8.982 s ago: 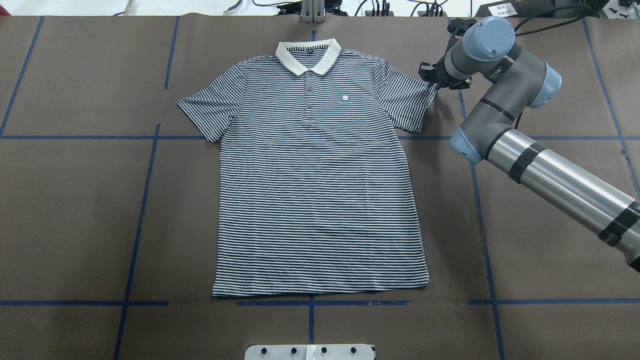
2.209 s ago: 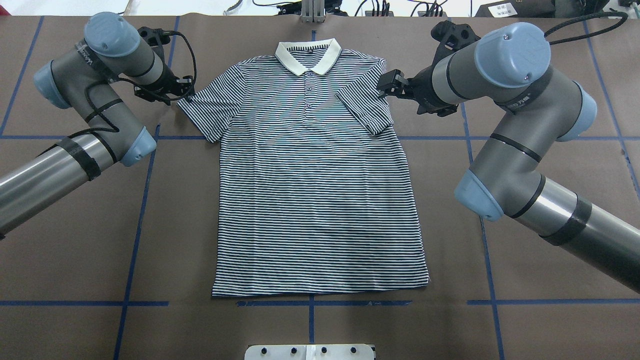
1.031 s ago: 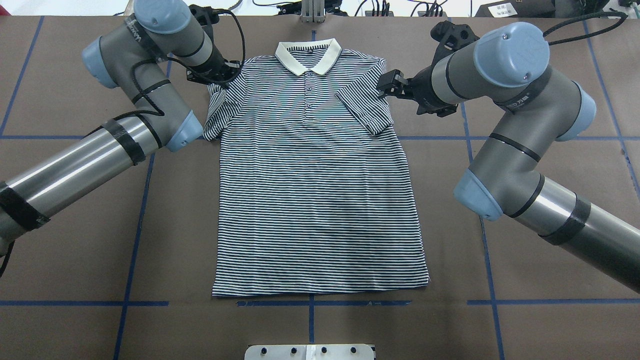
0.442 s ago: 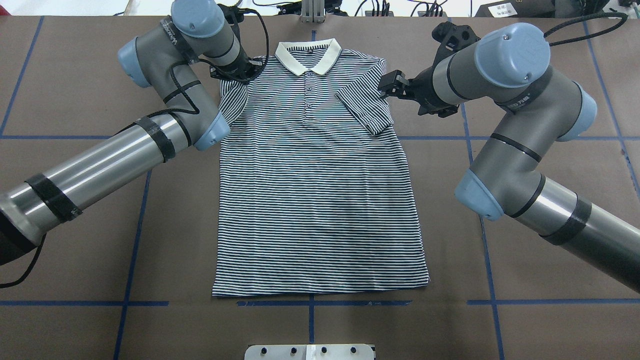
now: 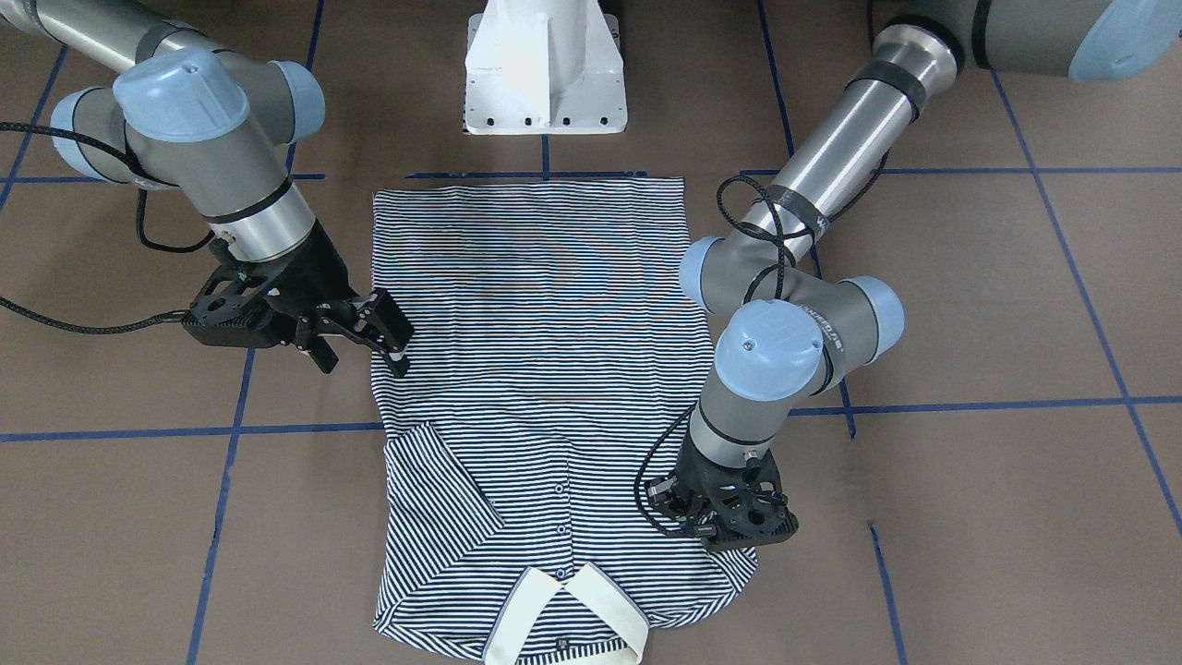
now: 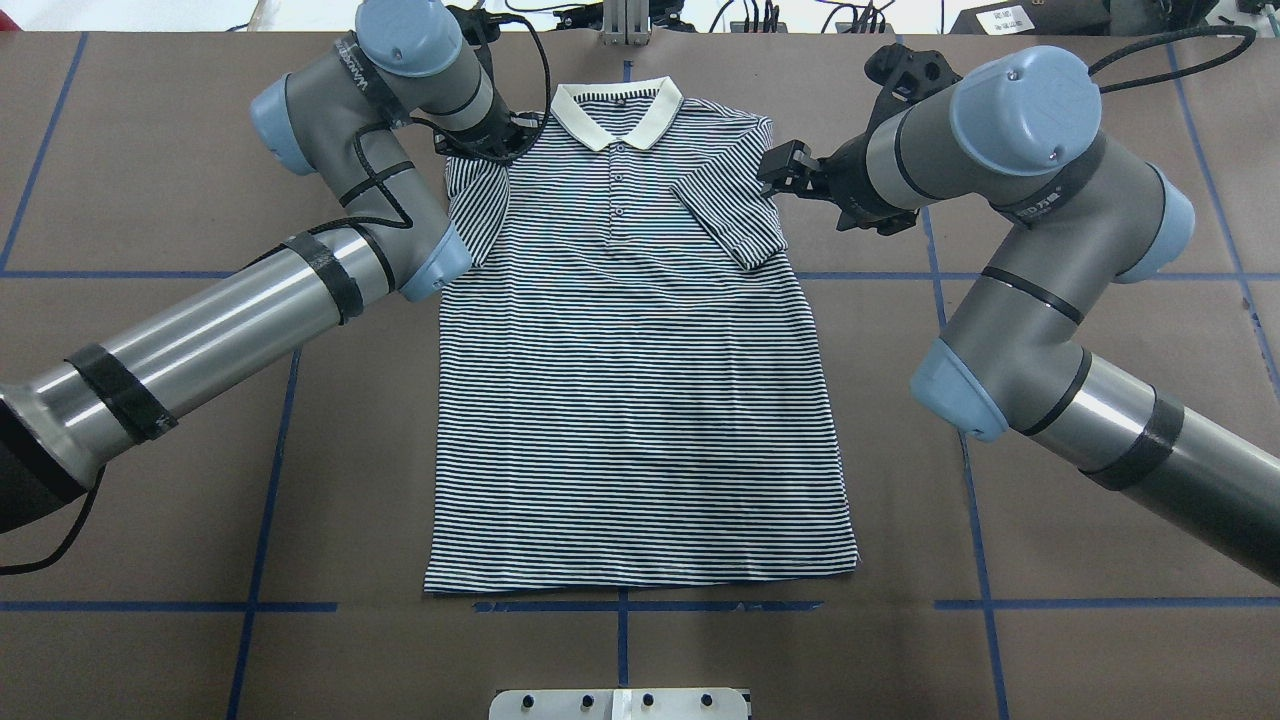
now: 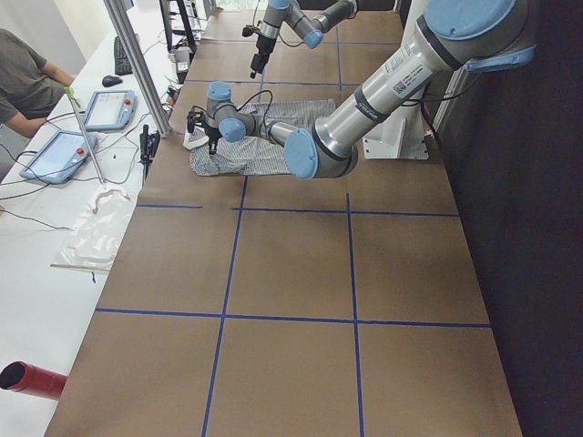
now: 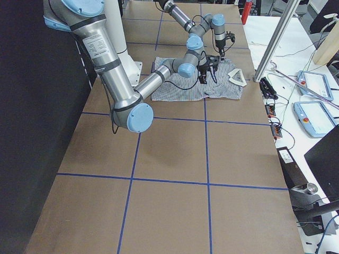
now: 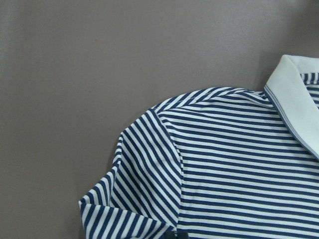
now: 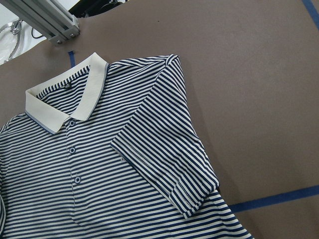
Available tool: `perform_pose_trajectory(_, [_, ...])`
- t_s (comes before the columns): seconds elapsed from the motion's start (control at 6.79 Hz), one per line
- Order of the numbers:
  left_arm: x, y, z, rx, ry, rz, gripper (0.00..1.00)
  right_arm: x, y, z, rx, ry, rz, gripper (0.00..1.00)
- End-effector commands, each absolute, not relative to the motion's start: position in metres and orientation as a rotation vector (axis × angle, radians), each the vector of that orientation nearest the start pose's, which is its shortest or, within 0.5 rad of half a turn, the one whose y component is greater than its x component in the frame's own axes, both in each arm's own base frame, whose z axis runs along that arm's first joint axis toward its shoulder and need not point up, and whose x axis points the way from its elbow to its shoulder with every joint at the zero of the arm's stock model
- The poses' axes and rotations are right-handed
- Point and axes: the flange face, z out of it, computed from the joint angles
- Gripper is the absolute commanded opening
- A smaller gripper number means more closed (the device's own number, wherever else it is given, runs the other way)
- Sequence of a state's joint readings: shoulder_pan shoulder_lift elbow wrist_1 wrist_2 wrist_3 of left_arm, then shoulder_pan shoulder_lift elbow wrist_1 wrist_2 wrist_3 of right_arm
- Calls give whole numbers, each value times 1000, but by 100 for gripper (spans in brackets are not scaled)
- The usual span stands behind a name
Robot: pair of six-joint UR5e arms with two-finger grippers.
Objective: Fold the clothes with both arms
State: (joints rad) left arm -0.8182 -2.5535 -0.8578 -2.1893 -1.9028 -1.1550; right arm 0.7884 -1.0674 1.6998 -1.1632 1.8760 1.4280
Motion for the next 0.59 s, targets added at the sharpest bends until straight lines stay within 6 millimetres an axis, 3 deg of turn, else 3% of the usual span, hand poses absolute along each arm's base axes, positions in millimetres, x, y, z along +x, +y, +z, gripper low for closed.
perform_pose_trajectory(0.0, [526,-697,272,267,914,-216,45,-387,-536,264,207,-1060,443,100])
perform_pose_trajectory(0.15, [525,-696,261,278,932,-209,65,-387,-535,263,207,-1061,441,100])
perform_pose_trajectory(0.29, [514,-687,229,302,981,-206,67,-386,-533,261,209,-1067,439,100])
perform_pose_trajectory(0.44, [500,-661,222,264,1058,-208,67,-396,-513,257,169,-1082,452,100])
